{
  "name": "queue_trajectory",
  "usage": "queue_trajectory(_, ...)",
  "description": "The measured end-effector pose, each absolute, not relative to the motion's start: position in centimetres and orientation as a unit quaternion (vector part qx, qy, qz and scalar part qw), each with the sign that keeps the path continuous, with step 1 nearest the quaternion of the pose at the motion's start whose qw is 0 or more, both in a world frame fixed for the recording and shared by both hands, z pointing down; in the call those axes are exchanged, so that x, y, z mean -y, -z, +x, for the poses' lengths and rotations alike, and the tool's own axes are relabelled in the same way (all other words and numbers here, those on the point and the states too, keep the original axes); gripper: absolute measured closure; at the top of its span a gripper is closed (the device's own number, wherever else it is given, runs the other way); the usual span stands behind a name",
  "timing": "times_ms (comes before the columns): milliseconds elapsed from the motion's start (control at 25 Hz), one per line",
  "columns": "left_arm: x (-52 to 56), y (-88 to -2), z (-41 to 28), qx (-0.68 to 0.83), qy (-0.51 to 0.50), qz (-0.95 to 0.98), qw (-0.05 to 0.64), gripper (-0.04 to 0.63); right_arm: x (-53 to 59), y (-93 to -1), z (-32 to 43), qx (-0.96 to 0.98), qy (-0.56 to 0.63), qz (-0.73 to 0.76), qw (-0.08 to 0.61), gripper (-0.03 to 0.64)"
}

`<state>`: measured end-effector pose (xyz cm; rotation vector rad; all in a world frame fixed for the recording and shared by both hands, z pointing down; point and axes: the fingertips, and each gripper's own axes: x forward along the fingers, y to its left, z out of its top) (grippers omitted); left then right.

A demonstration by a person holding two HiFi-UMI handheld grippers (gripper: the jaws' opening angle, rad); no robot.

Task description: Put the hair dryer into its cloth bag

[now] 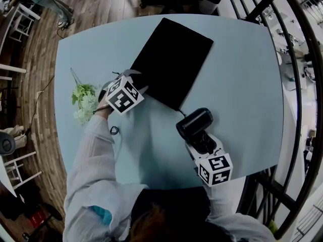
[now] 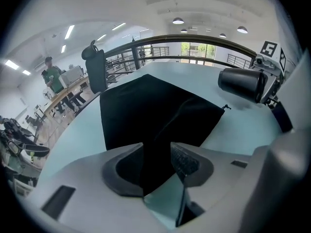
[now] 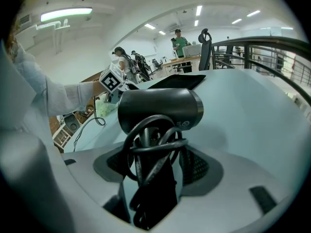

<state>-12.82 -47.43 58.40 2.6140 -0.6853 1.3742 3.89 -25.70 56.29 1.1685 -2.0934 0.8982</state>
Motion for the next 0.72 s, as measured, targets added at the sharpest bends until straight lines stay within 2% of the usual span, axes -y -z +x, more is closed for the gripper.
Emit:
queue_trajectory(360,47.0,-58.2,-12.4,0.228,-0.46,0.856,0.052,0.549,25.6,-56.4,4.3,0.784,-0.338,0.436,0.285,0.31)
queue_trajectory(520,46.7,-58.0,-12.4,0.231,-0.457,0.856,0.067,0.569,25.4,-56.4,4.4,0.785,-0.335,0.436,0.286,0.309)
queue_trajectory(720,45.3,-56.5,-11.7,0.221,-0.427,0.868,0.12,0.571,24.9,-56.3,4.3,0.787,-0.329,0.433,0.29,0.309)
